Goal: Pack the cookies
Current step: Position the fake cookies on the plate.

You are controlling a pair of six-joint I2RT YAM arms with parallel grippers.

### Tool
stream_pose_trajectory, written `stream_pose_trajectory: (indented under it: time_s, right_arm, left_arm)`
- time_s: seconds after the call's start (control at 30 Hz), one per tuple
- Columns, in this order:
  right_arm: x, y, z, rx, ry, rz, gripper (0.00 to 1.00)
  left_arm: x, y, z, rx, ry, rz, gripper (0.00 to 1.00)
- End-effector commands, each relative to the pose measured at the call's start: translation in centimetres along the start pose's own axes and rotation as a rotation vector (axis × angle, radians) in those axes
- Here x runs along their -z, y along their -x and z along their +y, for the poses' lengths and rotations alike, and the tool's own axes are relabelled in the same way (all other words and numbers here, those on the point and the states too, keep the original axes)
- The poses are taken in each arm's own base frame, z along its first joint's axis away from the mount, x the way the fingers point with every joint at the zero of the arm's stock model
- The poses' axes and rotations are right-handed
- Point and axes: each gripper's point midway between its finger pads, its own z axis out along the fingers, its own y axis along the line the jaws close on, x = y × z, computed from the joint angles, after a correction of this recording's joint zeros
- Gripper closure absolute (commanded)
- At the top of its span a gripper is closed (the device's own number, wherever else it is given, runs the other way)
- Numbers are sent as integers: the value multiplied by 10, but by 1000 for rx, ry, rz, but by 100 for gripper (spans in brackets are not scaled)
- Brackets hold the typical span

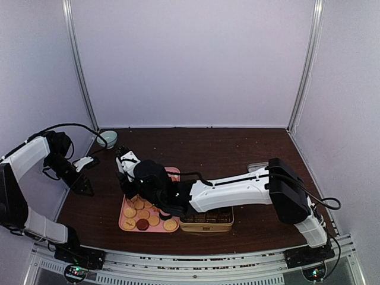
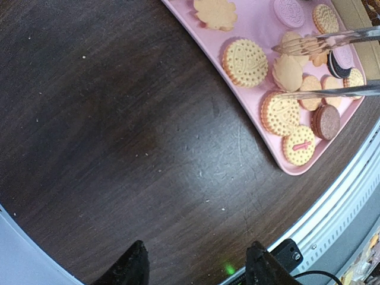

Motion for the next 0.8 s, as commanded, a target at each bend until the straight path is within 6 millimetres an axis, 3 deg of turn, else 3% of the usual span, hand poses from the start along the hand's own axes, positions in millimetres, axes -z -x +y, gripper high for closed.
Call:
stream_pose_trajectory:
  time_s: [0.0,0.23,0.37,0.77]
  right_arm:
    - [-2,-17,-3,-9,-9,12,59]
    - [0,-28,-9,-5,-22,35,59]
    - [3,-28,-13,-7,-30,38,64]
    - [25,14,-53,-26,-105,-38,85]
  left_arm:
    - [-1,0,3,-5,5,-5,42]
    - [-1,0,3,-4,2,-4,42]
    - [-1,1,3,-3,0,-5,43]
    - [-1,2,1,8,-14,-10,43]
